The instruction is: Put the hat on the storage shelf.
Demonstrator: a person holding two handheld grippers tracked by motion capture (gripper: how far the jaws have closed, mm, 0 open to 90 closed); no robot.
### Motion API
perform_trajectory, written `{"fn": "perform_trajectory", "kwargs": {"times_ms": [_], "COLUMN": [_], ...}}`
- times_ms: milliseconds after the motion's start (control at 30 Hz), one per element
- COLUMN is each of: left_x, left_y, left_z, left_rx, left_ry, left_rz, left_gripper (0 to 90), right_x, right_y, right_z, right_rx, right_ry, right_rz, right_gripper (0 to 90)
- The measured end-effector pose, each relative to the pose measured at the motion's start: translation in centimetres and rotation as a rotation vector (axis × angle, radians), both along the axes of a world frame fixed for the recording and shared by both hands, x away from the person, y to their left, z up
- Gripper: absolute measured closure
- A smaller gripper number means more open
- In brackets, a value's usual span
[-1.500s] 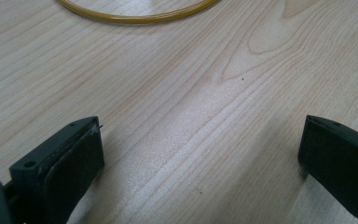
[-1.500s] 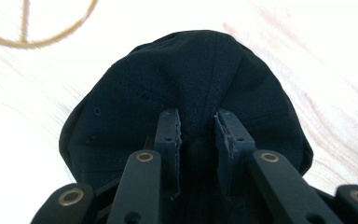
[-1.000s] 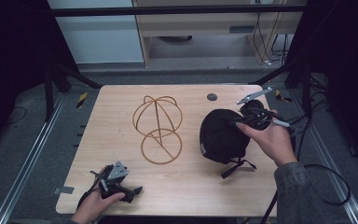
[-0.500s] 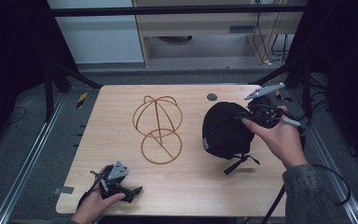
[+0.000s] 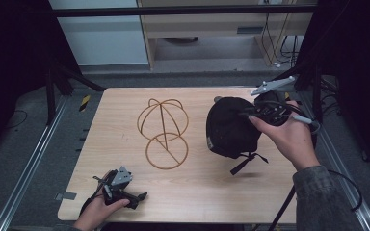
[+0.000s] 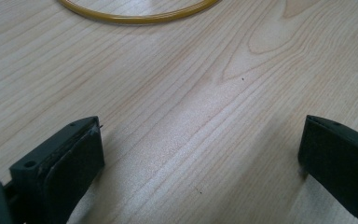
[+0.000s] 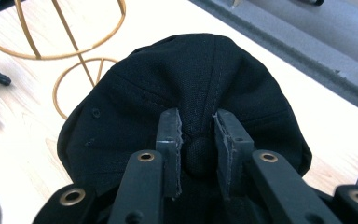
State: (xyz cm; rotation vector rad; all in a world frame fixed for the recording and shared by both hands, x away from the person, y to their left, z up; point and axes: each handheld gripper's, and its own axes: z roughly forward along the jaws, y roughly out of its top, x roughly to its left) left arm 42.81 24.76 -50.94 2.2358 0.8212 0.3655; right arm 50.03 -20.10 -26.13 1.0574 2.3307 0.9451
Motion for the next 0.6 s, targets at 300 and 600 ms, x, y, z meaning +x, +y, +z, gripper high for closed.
{"fn": "perform_trajectory", "kwargs": {"times_ms": [300,600], "left_x": [0.0,0.0], "left_y": [0.0,0.0], "left_z": [0.0,0.0], "left_rx": [0.000,0.000], "left_ry": [0.000,0.000], "left_rz": [0.000,0.000], "left_gripper": [0.0,0.0], "right_x": [-0.3,-0.7], "right_y": [0.7,1.4], "right_z": [1.5,2.7], "right_rx": [0.018,0.027], "right_ry": [-0.047,-0.088], "right_rz": [0.012,0.023], "right_gripper": [73.6,73.5]}}
